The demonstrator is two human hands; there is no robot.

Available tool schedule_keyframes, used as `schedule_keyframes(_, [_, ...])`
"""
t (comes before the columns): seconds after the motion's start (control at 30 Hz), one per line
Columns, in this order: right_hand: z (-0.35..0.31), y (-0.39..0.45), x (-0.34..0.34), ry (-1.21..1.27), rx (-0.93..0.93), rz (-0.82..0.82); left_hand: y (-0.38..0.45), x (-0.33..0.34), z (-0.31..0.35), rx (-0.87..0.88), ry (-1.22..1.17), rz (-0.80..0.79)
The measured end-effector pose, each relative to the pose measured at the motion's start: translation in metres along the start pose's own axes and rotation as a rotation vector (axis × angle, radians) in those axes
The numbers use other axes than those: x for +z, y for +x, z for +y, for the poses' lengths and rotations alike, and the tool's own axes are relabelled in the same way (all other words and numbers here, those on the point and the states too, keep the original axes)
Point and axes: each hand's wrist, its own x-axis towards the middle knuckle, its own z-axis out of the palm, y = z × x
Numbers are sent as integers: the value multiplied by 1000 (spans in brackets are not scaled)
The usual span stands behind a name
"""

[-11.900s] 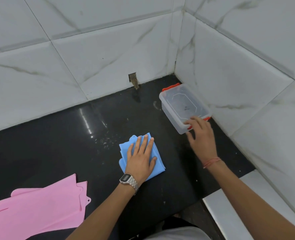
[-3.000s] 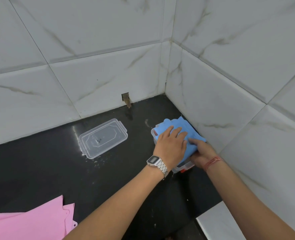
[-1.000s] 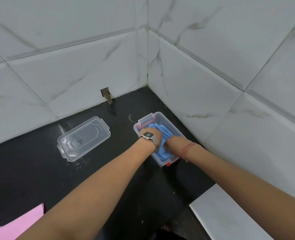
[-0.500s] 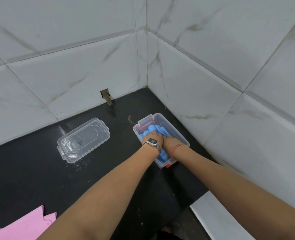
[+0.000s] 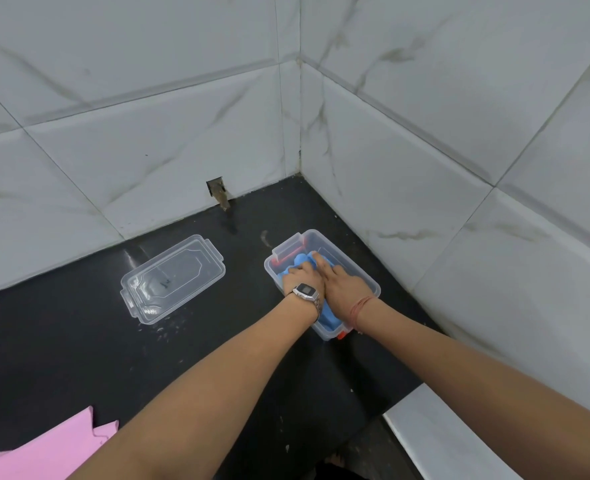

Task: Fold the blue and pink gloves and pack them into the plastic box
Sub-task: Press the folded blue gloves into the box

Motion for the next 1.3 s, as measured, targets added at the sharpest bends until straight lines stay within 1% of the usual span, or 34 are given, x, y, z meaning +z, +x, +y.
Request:
schedule_keyframes(0.17, [-6,5,1,-91,38,-38,-1,0,-2,24,-86,-8])
schedule_keyframes(0.27, [-12,8,1,-159,58,-64,1,0,-5,37,-108,-93])
schedule_keyframes(0.43, [-15,12,-5,-146,83,-107,10,-1,-12,41,11,-209])
schedule_keyframes(0.53, [-14,18,-11,-72,96,-130,13,-6,-17,69,106,-231])
schedule_keyframes(0.6, [-15,22,-12,-51,115,-143,8,-12,-21,102,149,-213])
schedule_keyframes(0.63, [-16,23,-12,-47,124,-152,7,-13,-23,123,78,-190])
schedule_keyframes(0.7, [-19,26,-11,-54,137,-178,4,-15,-27,149,-147,-150])
schedule_keyframes(0.73, [-20,27,-11,-58,140,-192,2,-16,-27,149,-208,-147])
schedule_keyframes(0.8, [-21,29,-11,-77,142,-214,4,-14,-26,125,-143,-144])
schedule_keyframes(0.87, [-22,29,-12,-108,133,-222,10,-10,-20,83,141,-215])
schedule_keyframes(0.9, [-23,28,-12,-107,134,-220,14,-7,-17,67,246,-240])
schedule_keyframes(0.93, [-24,27,-13,-101,140,-220,17,-4,-15,58,278,-238])
schedule_keyframes(1.0, [-25,25,-15,-116,143,-218,20,1,-15,58,293,-199])
schedule_keyframes(1.07, [-25,23,-17,-114,141,-221,17,1,-18,66,256,-115])
schedule_keyframes(1.13, [-22,19,-22,-29,156,-226,8,-4,-20,74,171,1])
schedule_keyframes(1.2, [-20,14,-26,58,148,-192,-3,-9,-22,95,73,95])
schedule_keyframes(1.27, [-18,8,-26,50,114,-138,-15,-9,-28,149,4,116])
schedule_keyframes(1.3, [-18,5,-25,34,99,-136,-21,-6,-32,194,-18,102])
